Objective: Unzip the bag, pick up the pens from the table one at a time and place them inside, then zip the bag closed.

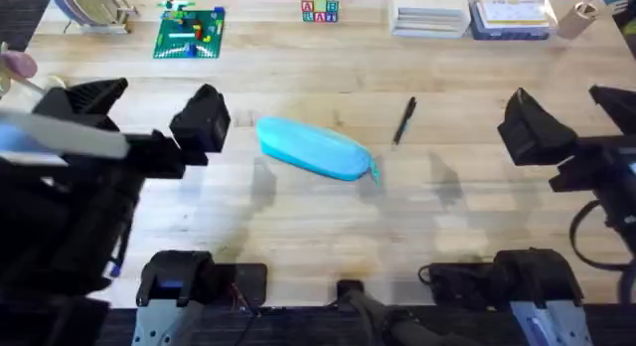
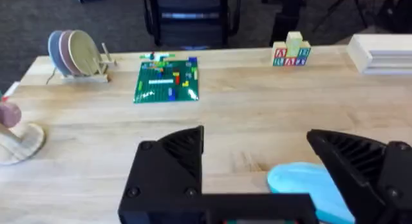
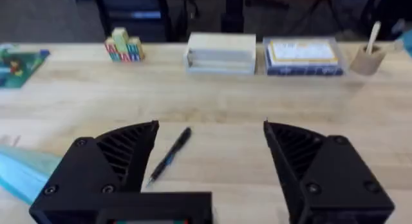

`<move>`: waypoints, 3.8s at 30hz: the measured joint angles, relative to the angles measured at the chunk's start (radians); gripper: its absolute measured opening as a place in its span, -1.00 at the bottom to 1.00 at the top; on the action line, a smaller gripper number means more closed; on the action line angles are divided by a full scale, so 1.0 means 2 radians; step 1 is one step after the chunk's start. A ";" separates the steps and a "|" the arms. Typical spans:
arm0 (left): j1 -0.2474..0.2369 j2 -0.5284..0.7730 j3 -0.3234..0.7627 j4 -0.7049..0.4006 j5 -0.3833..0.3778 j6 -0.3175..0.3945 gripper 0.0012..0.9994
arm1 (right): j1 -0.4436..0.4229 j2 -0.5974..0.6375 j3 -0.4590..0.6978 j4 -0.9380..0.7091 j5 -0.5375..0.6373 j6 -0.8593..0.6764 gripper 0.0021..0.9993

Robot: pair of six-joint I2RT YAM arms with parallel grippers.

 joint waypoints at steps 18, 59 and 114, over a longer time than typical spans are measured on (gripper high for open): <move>0.000 0.221 0.181 -0.158 0.001 0.002 0.99 | 0.000 0.262 0.205 -0.194 0.000 0.000 1.00; 0.000 0.421 0.234 -0.211 0.050 0.074 0.99 | 0.000 0.375 0.248 -0.252 0.000 0.000 1.00; 0.104 0.642 0.362 -0.408 0.346 0.864 0.99 | 0.000 0.375 0.248 -0.252 0.000 0.000 1.00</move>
